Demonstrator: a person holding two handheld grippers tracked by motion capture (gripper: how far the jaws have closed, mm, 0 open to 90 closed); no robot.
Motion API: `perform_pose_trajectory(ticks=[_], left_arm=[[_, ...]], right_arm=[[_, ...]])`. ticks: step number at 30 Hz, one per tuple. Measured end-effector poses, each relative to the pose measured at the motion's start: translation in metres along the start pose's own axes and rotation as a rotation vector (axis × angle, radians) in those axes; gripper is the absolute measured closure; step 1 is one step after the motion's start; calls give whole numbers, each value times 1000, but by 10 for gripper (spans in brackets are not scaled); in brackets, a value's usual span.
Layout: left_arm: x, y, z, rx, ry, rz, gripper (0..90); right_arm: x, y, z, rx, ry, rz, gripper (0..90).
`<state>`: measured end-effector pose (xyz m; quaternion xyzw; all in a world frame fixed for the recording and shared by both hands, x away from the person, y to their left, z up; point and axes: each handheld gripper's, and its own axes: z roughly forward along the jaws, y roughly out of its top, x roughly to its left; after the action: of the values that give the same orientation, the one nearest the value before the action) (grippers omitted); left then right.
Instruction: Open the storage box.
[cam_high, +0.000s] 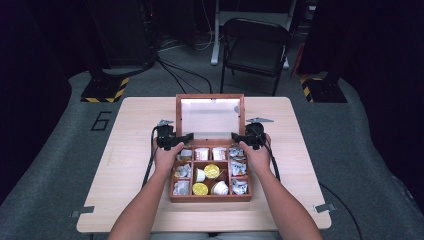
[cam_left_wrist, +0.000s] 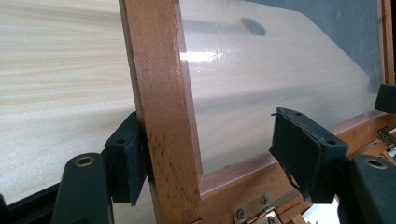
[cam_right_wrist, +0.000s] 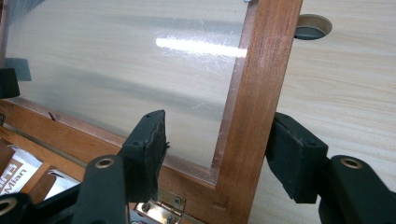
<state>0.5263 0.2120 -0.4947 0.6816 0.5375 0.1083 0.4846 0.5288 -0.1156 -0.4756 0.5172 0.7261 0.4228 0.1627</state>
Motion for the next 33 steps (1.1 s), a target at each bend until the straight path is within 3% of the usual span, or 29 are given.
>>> perform_pose_trajectory(ticks=[11,16,21,27,33], left_arm=[[3,-1,3,22,0,-33,299],[3,0,4,19,-7,-31,297],[2,4,5,49,-3,-21,290],[3,4,5,58,-3,-35,292],[10,7,5,105,-38,-14,303]], right_arm=[[-3,-1,3,16,14,49,399],[-4,-1,2,17,12,51,404],[-4,-1,1,22,7,53,412],[-6,-1,1,21,22,55,416],[-9,-1,3,23,32,64,419]])
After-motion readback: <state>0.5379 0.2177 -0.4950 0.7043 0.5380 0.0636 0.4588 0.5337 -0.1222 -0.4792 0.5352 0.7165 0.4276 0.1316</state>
